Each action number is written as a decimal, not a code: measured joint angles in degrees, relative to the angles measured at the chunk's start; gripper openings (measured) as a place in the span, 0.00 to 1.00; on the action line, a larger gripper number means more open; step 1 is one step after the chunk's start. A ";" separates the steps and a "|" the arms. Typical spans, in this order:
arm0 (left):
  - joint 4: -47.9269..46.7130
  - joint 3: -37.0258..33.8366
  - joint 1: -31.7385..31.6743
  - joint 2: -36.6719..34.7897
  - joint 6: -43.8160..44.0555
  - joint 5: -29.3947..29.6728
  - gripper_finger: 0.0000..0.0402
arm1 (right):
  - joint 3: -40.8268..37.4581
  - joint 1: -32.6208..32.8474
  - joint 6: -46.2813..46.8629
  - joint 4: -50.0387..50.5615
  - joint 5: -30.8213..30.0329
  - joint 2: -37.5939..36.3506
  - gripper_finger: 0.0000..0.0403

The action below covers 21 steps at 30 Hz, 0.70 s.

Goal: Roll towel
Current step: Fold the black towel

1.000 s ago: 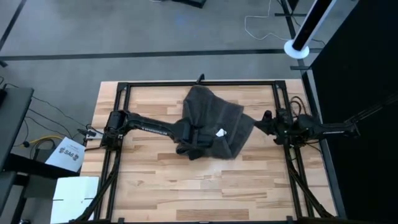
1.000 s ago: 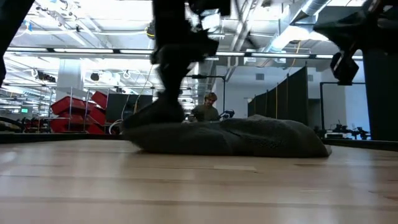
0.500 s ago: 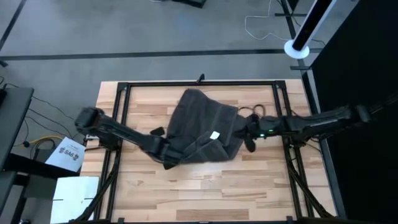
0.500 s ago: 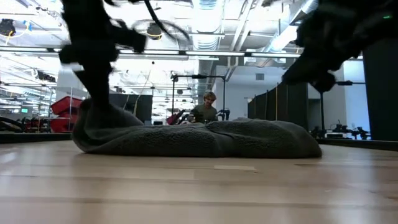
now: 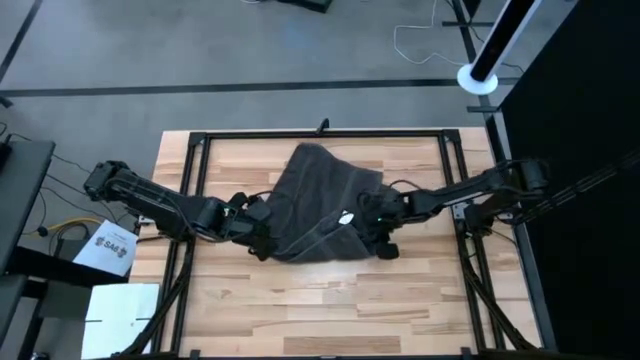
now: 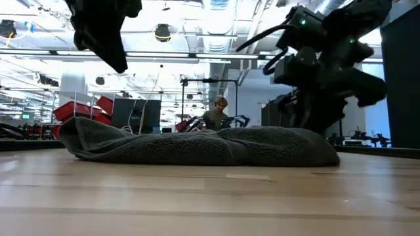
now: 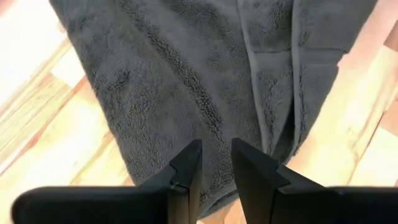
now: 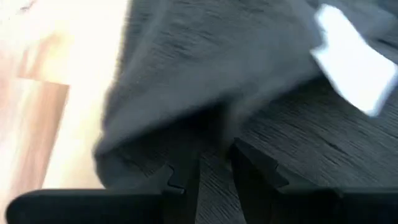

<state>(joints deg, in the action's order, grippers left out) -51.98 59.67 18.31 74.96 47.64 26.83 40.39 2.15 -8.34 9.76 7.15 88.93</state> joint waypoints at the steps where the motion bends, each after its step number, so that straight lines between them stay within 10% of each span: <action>1: 0.52 -0.01 0.00 0.05 -0.79 0.02 0.18 | 0.18 0.38 -0.60 -1.45 0.18 1.18 0.19; 13: 8.83 0.02 -2.86 1.99 -3.51 0.50 0.18 | 11.75 2.36 5.27 -7.59 -5.93 9.36 0.01; 21: 17.10 -0.01 -6.56 1.40 -15.65 0.91 0.15 | 24.78 5.58 0.08 7.38 -13.64 4.97 0.00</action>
<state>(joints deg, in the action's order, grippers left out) -34.88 59.66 11.74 76.36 31.99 27.74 65.17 7.73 -8.26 17.15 -6.49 93.91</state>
